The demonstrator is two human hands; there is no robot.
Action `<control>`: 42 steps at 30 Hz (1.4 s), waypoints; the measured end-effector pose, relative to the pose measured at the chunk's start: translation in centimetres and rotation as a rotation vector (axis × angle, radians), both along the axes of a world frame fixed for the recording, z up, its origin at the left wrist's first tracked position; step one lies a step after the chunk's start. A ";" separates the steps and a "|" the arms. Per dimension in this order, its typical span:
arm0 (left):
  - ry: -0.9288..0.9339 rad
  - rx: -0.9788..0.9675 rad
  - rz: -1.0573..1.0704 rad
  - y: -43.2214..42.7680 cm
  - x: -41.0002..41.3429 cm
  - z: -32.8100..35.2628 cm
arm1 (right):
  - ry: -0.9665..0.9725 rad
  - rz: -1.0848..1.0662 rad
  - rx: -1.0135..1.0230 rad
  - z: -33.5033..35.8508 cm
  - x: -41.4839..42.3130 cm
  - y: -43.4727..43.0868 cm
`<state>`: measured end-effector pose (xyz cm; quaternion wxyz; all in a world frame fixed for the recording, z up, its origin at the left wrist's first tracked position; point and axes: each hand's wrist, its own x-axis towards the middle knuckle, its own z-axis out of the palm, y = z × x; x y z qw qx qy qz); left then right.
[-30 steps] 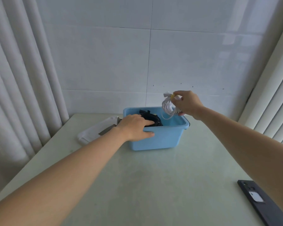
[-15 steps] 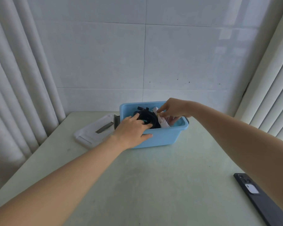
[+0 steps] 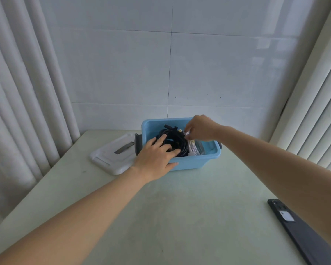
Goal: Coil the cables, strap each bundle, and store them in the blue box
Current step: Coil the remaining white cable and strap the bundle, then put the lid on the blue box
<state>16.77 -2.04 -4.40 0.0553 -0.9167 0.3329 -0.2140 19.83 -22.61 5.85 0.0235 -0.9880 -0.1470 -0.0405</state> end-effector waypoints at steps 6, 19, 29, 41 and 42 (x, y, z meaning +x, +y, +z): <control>-0.060 -0.138 -0.083 0.6 0.7 0.3 | 0.143 0.184 0.146 -4.1 -5.5 -0.1; 0.439 -0.236 0.576 13.6 -0.5 -2.0 | -0.157 -0.052 0.041 -6.9 -2.9 1.6; 0.381 -0.320 0.608 14.1 -0.2 -1.8 | -0.319 -0.110 0.233 -7.9 -4.6 2.8; 0.573 -0.407 0.767 12.9 2.7 -2.1 | -0.444 -0.066 0.140 -9.1 -4.6 2.7; 0.606 -0.394 0.773 13.2 2.7 -2.2 | -0.448 -0.065 0.141 -9.1 -4.7 2.6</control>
